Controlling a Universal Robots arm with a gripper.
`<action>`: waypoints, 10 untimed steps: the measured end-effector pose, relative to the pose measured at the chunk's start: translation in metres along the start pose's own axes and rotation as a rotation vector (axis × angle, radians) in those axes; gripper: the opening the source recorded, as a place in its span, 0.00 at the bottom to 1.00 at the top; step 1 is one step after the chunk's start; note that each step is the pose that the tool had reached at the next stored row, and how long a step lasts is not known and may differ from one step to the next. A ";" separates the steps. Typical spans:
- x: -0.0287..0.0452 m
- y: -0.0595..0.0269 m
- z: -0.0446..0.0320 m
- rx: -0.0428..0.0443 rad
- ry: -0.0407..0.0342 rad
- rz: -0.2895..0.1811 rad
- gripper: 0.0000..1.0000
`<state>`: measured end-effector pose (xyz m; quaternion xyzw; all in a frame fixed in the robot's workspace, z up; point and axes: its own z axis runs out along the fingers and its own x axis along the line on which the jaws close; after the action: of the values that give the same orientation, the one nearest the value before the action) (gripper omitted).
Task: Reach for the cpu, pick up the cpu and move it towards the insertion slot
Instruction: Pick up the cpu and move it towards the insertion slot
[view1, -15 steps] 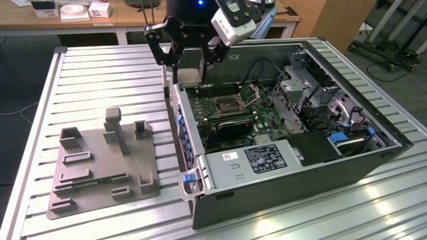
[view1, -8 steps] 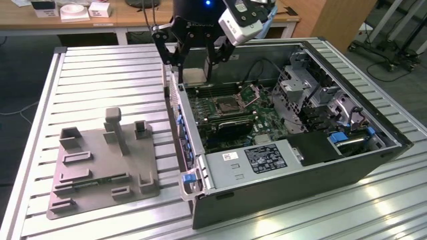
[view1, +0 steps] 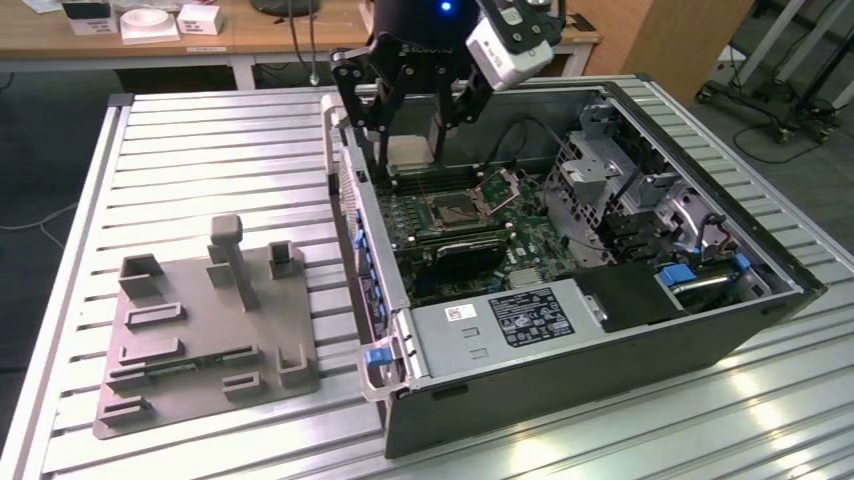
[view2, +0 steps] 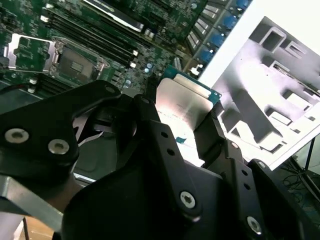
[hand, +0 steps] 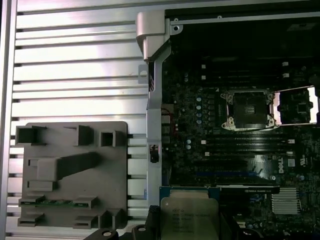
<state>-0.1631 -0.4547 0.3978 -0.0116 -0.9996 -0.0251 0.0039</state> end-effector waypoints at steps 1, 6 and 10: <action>-0.0027 0.0001 0.0002 -0.0001 -0.0001 0.000 0.54; -0.0142 0.0003 0.0006 -0.0001 0.0000 0.000 0.54; -0.0222 0.0005 0.0008 0.0000 0.0000 0.000 0.54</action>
<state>-0.1409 -0.4547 0.3968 -0.0116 -0.9996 -0.0251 0.0039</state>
